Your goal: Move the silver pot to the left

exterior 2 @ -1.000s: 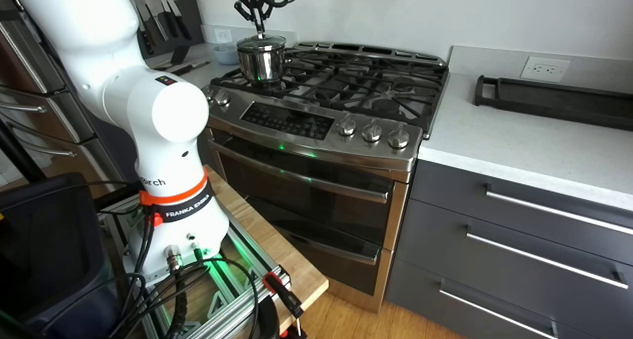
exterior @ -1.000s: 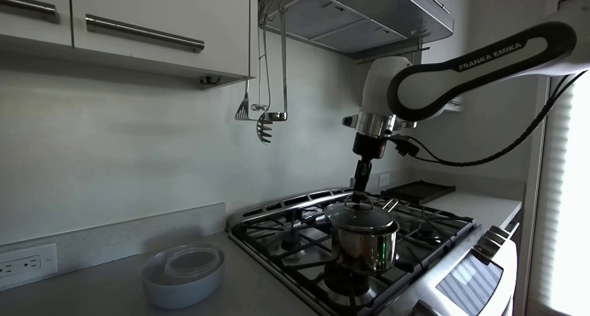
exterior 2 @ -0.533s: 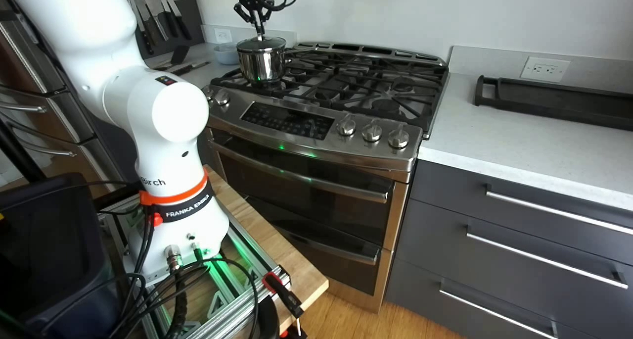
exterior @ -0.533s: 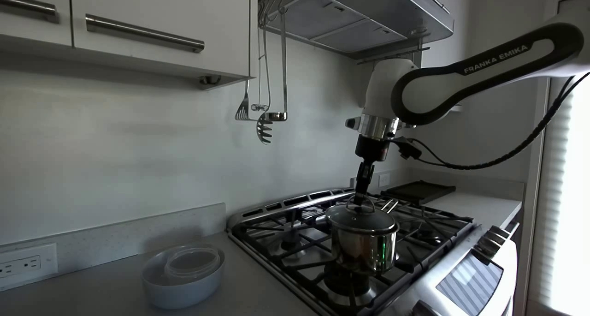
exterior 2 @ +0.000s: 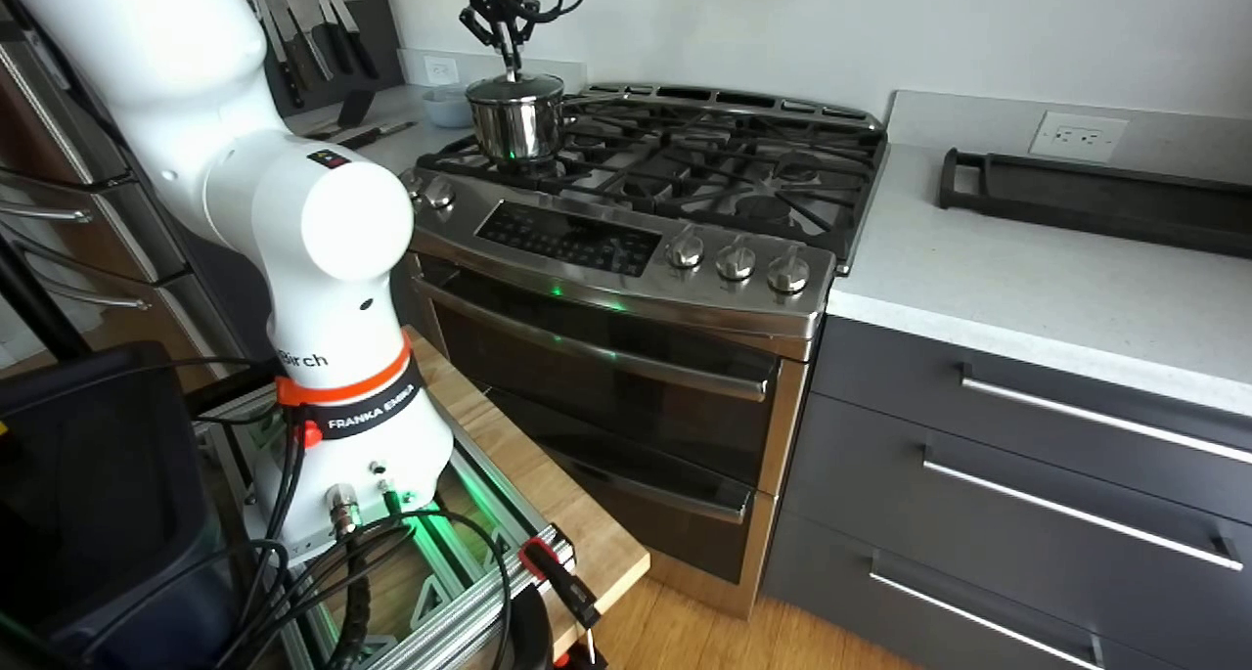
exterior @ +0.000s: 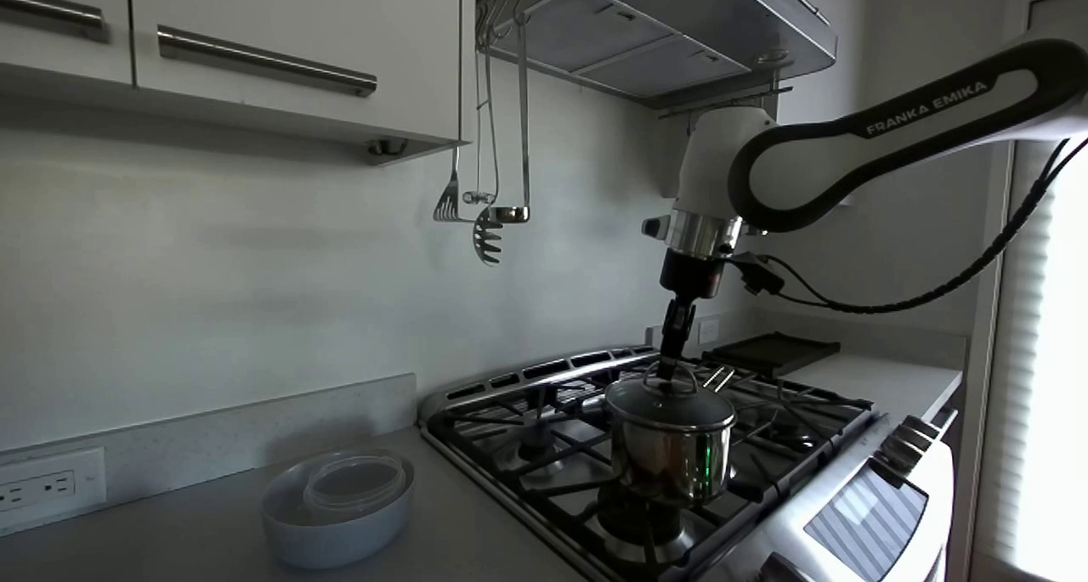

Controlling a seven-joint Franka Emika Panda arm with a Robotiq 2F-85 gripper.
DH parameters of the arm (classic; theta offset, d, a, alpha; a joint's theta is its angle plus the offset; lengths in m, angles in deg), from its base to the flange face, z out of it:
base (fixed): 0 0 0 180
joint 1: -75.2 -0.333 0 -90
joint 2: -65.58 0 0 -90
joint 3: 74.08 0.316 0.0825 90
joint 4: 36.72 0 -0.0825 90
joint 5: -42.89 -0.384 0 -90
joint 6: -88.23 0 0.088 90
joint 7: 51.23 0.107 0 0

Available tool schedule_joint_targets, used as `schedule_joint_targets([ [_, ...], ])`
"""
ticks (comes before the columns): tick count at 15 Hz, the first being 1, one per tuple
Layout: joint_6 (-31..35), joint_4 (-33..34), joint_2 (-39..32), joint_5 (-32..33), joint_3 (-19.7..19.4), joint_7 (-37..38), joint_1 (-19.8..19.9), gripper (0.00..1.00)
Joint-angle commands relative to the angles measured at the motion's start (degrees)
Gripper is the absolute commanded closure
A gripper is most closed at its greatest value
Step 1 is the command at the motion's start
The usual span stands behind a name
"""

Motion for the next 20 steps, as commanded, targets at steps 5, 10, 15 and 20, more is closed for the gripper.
schedule_joint_targets([
  [5,-0.61,-1.73,1.74,-0.44,-0.42,0.06,-1.28,0.96],
  [10,-0.98,-0.95,1.98,0.37,-0.40,0.70,-1.15,0.46],
  [15,-4.01,3.53,3.18,0.16,-1.29,-1.90,-1.14,0.08],
  [20,-12.88,11.54,3.26,0.47,-2.27,-3.68,-0.66,0.00],
])
